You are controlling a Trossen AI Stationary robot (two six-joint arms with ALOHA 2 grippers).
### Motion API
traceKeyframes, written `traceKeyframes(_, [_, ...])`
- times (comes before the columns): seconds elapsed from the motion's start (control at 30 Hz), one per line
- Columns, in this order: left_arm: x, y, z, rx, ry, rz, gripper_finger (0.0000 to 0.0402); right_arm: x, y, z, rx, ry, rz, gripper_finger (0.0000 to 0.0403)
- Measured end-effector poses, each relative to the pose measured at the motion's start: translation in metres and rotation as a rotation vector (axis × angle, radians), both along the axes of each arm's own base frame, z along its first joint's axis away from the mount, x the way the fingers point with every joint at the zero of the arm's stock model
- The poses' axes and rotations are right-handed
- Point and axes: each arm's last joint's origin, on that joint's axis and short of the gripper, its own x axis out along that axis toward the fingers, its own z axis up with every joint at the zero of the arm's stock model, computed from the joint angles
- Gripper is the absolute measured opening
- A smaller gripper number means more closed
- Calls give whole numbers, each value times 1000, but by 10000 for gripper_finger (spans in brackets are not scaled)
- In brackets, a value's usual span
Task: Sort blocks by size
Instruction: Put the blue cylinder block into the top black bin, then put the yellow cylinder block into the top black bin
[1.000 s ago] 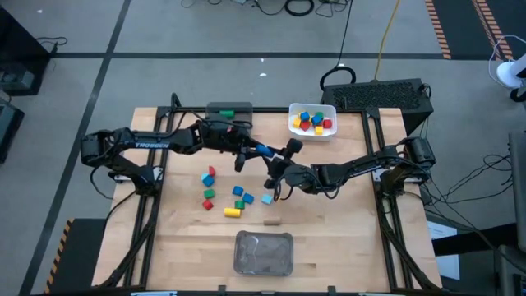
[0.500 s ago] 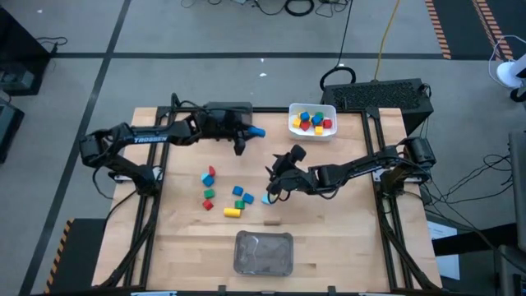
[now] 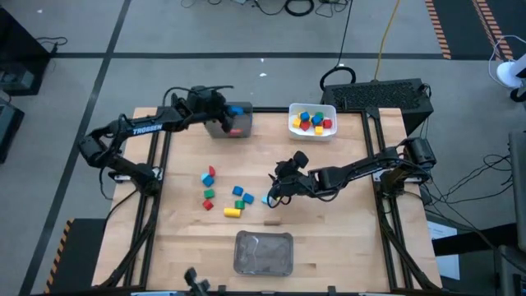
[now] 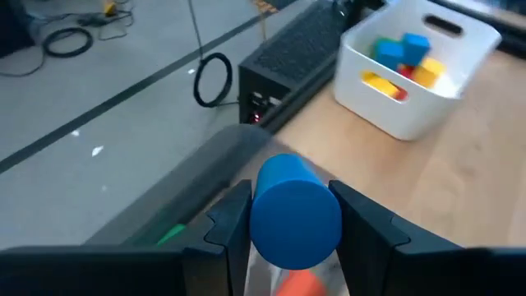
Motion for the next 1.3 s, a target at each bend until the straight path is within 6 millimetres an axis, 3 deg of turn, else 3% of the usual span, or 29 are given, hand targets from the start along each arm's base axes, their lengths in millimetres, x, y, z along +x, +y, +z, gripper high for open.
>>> traceKeyframes(0.17, [-19,14,-8,-82,-61,8,138,2,3,1,49,-29,37,222])
traceKeyframes(0.53, [-11,29,-43,-157,-45,8,138,15,4,-21,67,-19,96,222])
traceKeyframes(0.67, [-11,32,-48,-168,-40,13,142,18,5,-20,97,-47,132,222])
traceKeyframes(0.83, [-11,33,-48,-163,-45,16,174,24,7,-14,153,-104,249,222])
traceKeyframes(1.1, [-10,31,-48,-155,-38,2,183,41,9,-15,167,-199,410,222])
traceKeyframes(1.3, [-5,8,-23,-103,-24,-76,185,67,9,-16,149,-126,514,222])
